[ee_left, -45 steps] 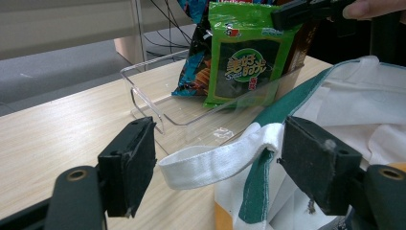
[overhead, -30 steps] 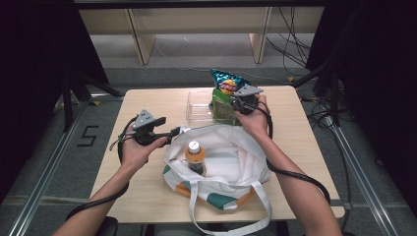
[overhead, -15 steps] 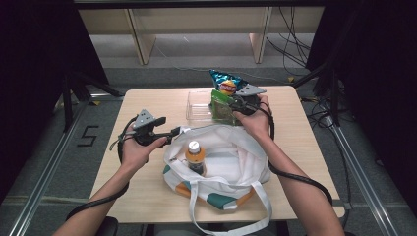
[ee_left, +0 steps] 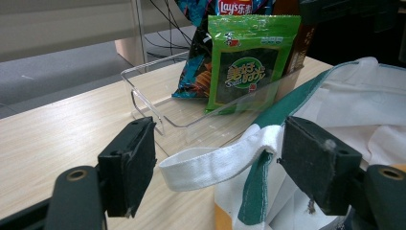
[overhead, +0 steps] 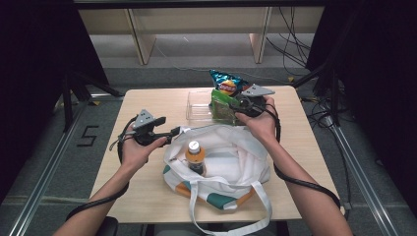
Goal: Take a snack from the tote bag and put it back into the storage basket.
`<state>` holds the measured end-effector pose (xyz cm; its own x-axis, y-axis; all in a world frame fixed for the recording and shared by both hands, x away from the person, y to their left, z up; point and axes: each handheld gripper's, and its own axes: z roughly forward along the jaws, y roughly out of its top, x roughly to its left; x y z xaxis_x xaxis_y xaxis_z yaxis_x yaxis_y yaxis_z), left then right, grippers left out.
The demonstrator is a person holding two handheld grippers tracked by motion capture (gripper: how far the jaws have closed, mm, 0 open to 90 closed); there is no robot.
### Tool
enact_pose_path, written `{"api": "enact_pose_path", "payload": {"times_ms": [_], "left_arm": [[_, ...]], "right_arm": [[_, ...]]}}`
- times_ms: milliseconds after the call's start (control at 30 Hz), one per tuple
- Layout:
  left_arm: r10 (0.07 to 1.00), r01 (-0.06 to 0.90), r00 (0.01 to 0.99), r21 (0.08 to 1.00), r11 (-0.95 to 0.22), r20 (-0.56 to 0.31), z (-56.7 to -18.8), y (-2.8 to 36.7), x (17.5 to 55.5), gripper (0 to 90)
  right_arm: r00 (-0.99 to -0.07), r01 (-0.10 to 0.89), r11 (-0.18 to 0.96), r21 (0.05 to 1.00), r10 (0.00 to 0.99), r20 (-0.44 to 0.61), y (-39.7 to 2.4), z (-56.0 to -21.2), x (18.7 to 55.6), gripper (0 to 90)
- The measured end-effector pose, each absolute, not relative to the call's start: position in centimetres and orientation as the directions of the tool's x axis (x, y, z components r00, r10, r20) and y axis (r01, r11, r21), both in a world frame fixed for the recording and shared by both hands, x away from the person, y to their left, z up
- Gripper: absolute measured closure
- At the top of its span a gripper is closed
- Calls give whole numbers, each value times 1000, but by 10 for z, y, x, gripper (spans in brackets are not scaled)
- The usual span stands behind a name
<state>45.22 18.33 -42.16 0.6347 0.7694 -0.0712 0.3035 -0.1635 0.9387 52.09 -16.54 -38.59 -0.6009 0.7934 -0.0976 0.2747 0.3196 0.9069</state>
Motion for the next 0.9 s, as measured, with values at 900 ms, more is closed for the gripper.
{"api": "enact_pose_path", "payload": {"times_ms": [900], "left_arm": [[768, 302, 637, 938, -167, -68, -422, 183, 451, 267]], "right_arm": [[-627, 303, 257, 918, 779, -11, -196, -375, 471, 494]]}}
